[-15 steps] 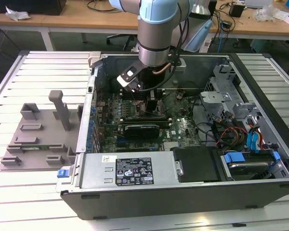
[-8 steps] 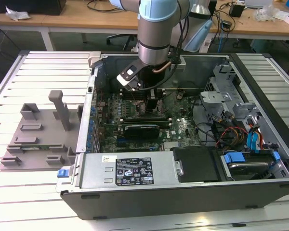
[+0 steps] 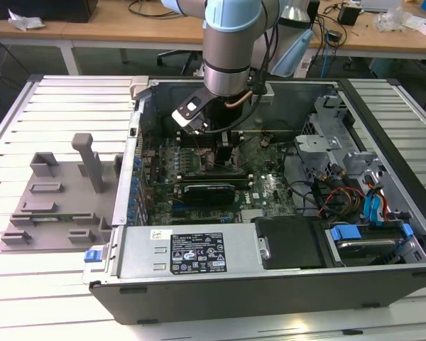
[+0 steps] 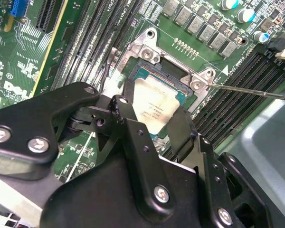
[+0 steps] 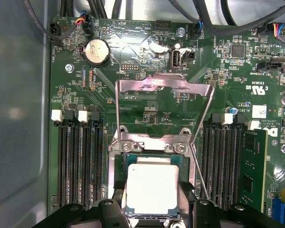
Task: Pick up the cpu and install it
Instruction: 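Place the cpu into insertion slot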
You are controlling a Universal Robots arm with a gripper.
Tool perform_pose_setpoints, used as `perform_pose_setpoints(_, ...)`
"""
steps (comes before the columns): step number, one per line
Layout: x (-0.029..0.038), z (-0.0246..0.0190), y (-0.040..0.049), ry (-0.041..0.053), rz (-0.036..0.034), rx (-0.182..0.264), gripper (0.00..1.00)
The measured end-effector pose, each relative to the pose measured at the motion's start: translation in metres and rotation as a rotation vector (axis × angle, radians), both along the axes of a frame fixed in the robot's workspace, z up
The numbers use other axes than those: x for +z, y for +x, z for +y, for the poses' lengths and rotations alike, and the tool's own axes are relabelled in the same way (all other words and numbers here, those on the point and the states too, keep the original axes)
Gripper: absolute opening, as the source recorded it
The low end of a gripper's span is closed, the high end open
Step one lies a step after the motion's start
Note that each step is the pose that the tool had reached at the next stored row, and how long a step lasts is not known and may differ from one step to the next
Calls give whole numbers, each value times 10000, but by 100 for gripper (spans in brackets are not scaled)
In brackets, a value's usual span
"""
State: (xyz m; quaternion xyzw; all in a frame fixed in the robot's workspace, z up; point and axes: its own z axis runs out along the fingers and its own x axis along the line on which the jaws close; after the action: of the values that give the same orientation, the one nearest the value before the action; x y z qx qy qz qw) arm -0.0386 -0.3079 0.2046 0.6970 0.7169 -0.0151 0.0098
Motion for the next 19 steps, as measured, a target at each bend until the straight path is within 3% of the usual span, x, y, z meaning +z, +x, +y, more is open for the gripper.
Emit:
perform_pose_setpoints(3,0,0,0,0,0,2,56)
perform_pose_setpoints(4,0,0,0,0,0,1,62)
perform_pose_setpoints(11,-62,0,4,11,0,1,62)
perform_pose_setpoints(19,-67,0,4,14,3,1,61)
